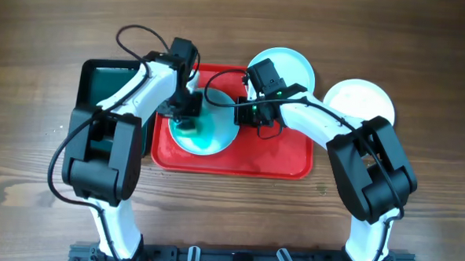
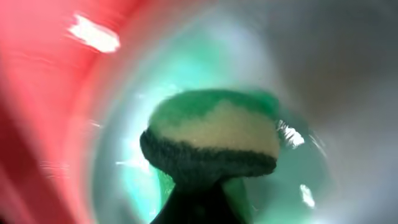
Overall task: Clean dirty plates on tray and stack at the side
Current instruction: 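Scrub the lower plate with the sponge in the left gripper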
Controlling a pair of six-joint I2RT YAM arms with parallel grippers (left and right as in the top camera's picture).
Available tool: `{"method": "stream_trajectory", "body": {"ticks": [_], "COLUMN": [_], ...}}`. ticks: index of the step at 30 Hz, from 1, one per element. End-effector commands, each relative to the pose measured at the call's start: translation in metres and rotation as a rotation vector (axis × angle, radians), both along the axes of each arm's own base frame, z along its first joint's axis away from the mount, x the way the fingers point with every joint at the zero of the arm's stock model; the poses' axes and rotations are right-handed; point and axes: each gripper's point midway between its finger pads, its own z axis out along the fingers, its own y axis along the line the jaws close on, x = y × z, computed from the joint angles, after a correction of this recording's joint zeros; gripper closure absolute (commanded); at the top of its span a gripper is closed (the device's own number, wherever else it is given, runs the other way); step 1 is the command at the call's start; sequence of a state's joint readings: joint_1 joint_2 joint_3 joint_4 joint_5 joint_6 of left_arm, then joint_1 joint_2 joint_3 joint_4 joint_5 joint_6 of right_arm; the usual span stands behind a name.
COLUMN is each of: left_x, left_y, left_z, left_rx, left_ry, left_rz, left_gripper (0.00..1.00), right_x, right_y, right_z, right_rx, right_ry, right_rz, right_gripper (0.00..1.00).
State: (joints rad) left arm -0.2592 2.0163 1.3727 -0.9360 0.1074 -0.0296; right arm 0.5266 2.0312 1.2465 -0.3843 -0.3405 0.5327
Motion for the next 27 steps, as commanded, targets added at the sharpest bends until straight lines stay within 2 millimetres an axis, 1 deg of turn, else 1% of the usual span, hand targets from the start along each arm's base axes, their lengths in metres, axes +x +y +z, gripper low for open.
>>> {"method": "stream_trajectory", "body": {"ticks": [1,4,5,8,11,13,15,17,18,19,20,21,25,27], "left_x": [-0.043,-0.033,-0.022,-0.006,0.021,0.045,0.064,0.078,0.083,0.083,0.081,0.077,0.046,0.024], "left_y": [-0.061,-0.064,-0.067,-0.071,-0.071,-0.059,-0.039,-0.008,0.015,0.034,0.047,0.053,0.057,0.052], "left_z": [-0.004,-0.005,-0.005,-0.005,-0.007,-0.01,-0.013,-0.015,-0.013,-0.011,-0.009,-0.008,-0.015,-0.02], "left_rx": [-0.383,-0.389,-0.394,-0.402,-0.366,-0.272,-0.149,0.019,0.137,0.23,0.299,0.333,0.366,0.343], "left_ry": [0.128,0.081,0.032,-0.039,-0.125,-0.199,-0.264,-0.323,-0.358,-0.383,-0.393,-0.385,-0.258,-0.153], "left_rz": [-0.294,-0.3,-0.31,-0.312,-0.231,-0.135,-0.022,0.118,0.22,0.304,0.353,0.368,0.344,0.322], "left_gripper": [0.96,0.96,0.96,0.96,0.96,0.96,0.96,0.96,0.96,0.96,0.96,0.96,0.96,0.96], "right_x": [-0.005,-0.005,-0.006,-0.006,-0.006,-0.006,-0.006,-0.006,-0.006,-0.006,-0.006,-0.006,-0.006,-0.006], "right_y": [0.003,0.004,0.004,0.003,0.003,0.003,0.003,0.003,0.003,0.003,0.003,0.003,0.003,0.003], "right_z": [-0.008,-0.007,-0.007,-0.007,-0.007,-0.007,-0.007,-0.007,-0.007,-0.007,-0.007,-0.007,-0.007,-0.007], "right_rx": [0.011,0.018,0.022,0.021,0.02,0.02,0.019,0.019,0.019,0.019,0.019,0.019,0.02,0.02], "right_ry": [0.028,0.032,0.034,0.038,0.04,0.04,0.04,0.04,0.039,0.039,0.039,0.04,0.039,0.039], "right_rz": [0.019,0.023,0.024,0.022,0.021,0.021,0.021,0.021,0.021,0.021,0.021,0.021,0.021,0.021], "right_gripper": [0.96,0.96,0.96,0.96,0.96,0.96,0.95,0.96,0.96,0.96,0.96,0.96,0.95,0.96]}}
